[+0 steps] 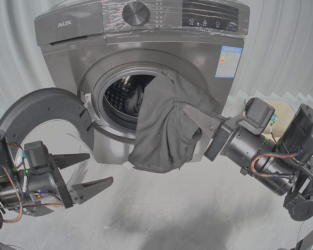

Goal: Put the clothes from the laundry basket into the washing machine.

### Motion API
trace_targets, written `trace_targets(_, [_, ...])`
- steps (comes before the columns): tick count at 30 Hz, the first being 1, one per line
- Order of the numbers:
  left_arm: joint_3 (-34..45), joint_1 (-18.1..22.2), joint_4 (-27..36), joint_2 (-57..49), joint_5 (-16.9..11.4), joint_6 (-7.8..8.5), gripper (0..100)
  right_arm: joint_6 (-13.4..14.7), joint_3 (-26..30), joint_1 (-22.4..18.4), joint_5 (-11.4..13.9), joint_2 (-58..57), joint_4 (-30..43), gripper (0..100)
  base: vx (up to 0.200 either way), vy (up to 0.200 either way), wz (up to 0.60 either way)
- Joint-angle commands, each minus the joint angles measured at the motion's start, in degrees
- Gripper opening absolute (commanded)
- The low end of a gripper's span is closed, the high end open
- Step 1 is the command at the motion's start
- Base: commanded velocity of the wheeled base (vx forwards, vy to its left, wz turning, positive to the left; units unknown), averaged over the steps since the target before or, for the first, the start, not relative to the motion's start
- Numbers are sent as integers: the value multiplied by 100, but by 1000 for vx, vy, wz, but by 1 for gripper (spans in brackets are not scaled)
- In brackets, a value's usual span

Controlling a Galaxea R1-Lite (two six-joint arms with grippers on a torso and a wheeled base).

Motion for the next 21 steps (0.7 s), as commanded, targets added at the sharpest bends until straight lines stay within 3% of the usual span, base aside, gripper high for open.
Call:
trace_targets(1, [-56,-355,-97,893,111,-85,100,-2,-6,25,-1,30,-2,0,0,0,0])
trace_targets(17, [-522,-461,-1152,2563,129,-147,100,-2,47,148,-1,13,-98,0,0,0,0])
trace_targets(21, [-856,-461,-1328,2897,260,-261,100,-2,47,174,-1,4,-107,0,0,0,0])
